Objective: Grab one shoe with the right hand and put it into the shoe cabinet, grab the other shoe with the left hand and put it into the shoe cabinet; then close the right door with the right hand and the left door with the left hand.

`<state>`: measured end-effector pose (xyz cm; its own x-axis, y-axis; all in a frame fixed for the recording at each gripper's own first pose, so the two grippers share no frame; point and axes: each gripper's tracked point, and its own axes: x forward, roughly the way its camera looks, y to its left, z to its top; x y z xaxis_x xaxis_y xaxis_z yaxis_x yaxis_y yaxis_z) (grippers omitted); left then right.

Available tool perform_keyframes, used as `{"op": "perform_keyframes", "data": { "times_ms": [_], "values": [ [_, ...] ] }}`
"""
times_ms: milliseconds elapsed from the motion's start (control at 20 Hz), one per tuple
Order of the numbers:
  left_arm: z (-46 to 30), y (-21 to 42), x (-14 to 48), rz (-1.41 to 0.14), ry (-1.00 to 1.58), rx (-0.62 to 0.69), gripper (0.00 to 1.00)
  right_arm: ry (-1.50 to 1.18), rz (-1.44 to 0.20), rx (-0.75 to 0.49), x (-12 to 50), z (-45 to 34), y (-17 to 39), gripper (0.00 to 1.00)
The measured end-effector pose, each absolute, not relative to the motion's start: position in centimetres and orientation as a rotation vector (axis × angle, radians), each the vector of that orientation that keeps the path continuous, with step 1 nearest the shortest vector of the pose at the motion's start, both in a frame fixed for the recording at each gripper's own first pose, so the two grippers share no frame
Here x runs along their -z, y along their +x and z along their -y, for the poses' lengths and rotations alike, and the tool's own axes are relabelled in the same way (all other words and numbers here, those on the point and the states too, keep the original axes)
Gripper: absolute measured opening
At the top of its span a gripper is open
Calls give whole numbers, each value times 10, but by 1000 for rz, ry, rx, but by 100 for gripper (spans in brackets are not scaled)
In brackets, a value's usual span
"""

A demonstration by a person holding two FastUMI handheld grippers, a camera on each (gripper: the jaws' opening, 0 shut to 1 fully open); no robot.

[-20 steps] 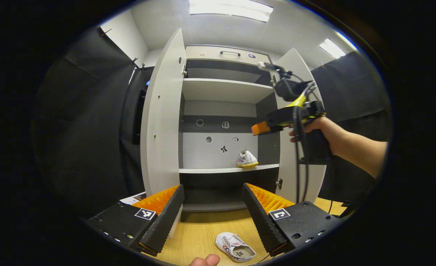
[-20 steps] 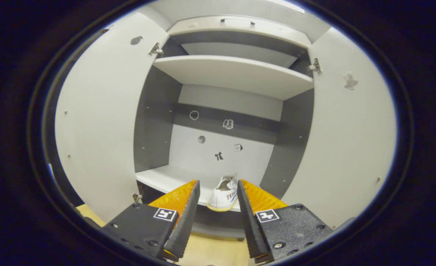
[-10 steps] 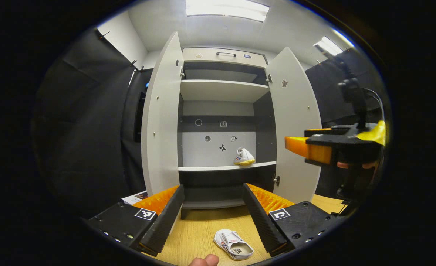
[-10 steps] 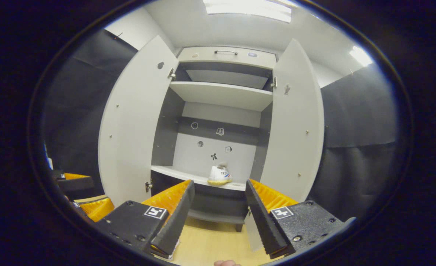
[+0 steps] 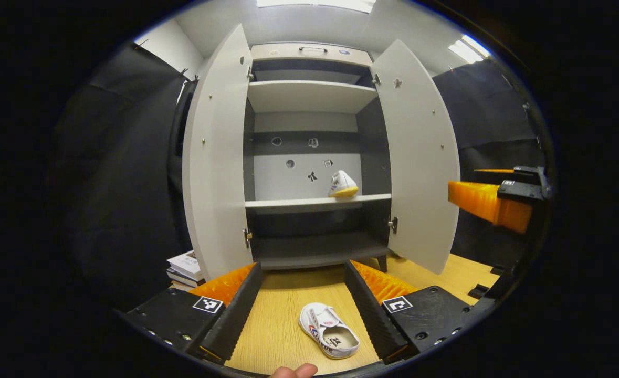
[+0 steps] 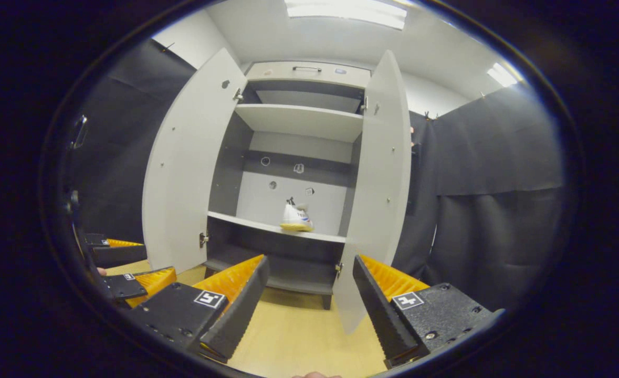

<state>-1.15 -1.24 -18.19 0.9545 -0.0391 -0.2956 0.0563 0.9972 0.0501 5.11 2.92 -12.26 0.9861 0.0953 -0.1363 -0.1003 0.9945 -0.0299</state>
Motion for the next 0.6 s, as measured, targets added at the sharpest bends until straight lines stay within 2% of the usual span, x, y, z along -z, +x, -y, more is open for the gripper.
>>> {"op": "perform_keyframes", "data": {
  "times_ms": [600],
  "values": [
    [10, -31, 334, -665, 42, 44, 95, -39, -224, -76, 166, -10, 56, 100]
  ]
}}
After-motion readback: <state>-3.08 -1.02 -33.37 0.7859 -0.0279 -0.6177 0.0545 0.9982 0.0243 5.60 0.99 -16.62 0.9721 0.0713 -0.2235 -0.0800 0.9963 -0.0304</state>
